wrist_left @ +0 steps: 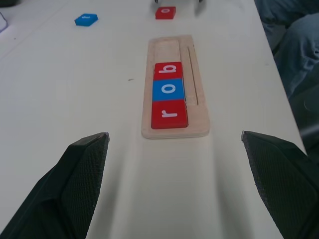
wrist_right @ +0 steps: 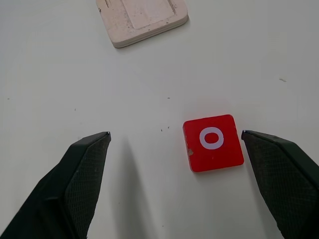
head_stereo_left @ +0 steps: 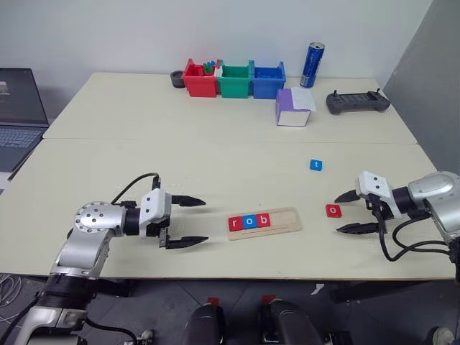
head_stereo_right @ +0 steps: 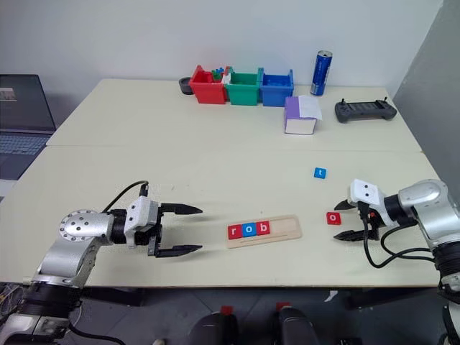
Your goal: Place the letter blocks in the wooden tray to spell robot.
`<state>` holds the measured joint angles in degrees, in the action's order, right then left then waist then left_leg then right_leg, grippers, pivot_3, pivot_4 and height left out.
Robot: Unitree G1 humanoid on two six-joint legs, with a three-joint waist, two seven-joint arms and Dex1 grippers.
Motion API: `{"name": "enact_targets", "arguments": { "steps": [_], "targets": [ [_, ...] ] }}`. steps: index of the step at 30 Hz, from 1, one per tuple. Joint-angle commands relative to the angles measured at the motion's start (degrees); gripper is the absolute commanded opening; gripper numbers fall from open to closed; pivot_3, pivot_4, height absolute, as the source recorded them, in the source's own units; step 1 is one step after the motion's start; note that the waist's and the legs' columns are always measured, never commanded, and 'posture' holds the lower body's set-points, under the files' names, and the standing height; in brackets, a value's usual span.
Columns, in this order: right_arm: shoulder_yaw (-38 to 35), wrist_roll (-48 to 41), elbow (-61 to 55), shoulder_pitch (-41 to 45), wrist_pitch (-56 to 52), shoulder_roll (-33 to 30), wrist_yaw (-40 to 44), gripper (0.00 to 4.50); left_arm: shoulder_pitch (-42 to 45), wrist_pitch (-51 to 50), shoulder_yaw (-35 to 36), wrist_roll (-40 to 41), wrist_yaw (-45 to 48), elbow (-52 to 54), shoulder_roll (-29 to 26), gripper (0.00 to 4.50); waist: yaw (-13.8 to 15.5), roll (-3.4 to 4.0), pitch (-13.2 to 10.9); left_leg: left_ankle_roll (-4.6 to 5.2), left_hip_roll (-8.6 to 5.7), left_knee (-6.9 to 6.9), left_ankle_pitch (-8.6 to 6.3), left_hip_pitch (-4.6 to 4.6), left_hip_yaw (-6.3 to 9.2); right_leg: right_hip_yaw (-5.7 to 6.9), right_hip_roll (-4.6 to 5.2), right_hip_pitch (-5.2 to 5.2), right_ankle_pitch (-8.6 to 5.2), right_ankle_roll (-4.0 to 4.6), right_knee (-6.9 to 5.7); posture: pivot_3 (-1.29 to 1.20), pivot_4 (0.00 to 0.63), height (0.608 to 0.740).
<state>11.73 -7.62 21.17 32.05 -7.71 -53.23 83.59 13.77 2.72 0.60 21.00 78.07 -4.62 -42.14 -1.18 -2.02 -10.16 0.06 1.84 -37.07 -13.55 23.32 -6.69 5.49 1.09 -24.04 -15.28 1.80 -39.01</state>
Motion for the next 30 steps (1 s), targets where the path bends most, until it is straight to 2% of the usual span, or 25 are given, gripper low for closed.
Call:
{"name": "enact_targets", "arguments": {
  "steps": [1,10,21,30],
  "targets": [
    [-0.15,1.10,1.77,2.28,2.34,0.23,1.39,4.48,-1.62,0.01,2.60,2.95,-0.28,2.71,-0.27,4.50,0.00,0.00,0.00,0.00,0.00,0.00,0.00,-0.01,0.00,0.00,0.00,0.00,0.00,0.00,-0.01,0.00,0.150,0.740],
    [-0.18,2.68,6.68,4.59,5.40,1.13,1.67,4.48,-1.86,-1.13,6.92,9.98,-2.79,2.83,4.47,4.50,0.23,0.01,0.00,0.00,0.00,-0.02,0.00,-0.04,-0.01,0.01,0.01,0.03,0.00,0.01,-0.03,0.00,0.150,0.740],
    [0.27,4.29,7.88,4.80,5.68,1.16,1.08,4.48,-5.82,3.36,6.35,9.48,3.53,0.79,4.15,4.50,0.27,0.02,0.00,-0.01,0.00,-0.02,0.00,-0.10,-0.03,-0.01,0.01,0.07,0.01,0.02,-0.04,0.00,0.150,0.740],
    [0.01,4.79,8.22,4.66,5.83,1.79,1.27,4.48,-7.06,4.35,6.37,9.14,4.50,-0.48,4.45,4.50,0.28,0.02,0.00,0.00,0.00,-0.01,0.00,-0.15,-0.03,-0.02,0.01,0.12,0.01,0.02,-0.04,0.00,0.150,0.740]
  ]
}}
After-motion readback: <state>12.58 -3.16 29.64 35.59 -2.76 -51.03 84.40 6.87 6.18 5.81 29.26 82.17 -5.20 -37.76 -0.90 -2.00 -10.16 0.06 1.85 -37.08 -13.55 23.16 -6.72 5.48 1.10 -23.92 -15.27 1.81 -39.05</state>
